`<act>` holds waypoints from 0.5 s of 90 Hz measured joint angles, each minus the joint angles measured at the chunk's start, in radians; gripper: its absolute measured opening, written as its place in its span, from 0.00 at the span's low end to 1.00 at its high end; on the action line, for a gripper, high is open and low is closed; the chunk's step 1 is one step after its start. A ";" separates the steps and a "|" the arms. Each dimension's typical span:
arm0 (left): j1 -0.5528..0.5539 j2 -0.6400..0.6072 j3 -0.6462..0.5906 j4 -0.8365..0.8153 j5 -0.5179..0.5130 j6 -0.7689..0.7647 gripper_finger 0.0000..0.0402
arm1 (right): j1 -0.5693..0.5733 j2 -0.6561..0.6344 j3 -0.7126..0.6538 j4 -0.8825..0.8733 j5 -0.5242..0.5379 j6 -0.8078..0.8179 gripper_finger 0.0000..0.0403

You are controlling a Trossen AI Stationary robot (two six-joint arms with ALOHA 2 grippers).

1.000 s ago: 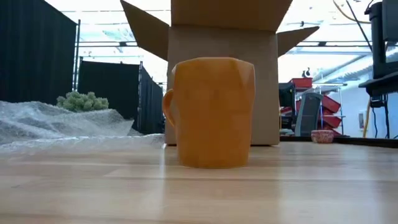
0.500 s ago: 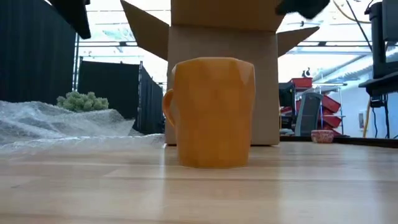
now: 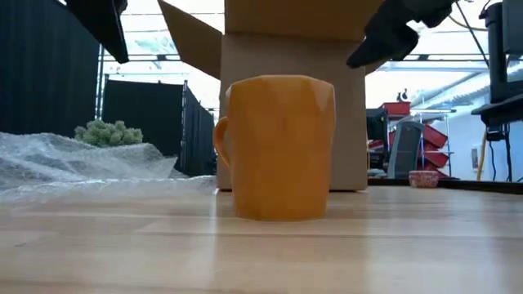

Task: Wrap mug
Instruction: Move the orange mug to the right

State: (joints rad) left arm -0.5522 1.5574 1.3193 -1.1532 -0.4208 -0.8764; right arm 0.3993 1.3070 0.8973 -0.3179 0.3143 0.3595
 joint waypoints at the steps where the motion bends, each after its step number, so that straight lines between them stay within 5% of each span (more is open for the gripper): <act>1: 0.000 0.000 0.000 0.001 0.000 0.000 0.42 | 0.000 0.000 0.000 0.000 0.000 -0.002 0.78; 23: 0.000 0.000 0.000 0.002 -0.002 0.019 0.42 | -0.050 0.115 0.010 0.082 -0.024 -0.055 0.78; 45: 0.000 0.000 0.000 0.033 0.013 0.019 0.42 | -0.129 0.314 0.180 0.031 -0.062 -0.024 0.78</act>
State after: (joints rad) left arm -0.5522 1.5574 1.3193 -1.1203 -0.4082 -0.8574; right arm 0.2698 1.6207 1.0773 -0.2864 0.2525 0.3356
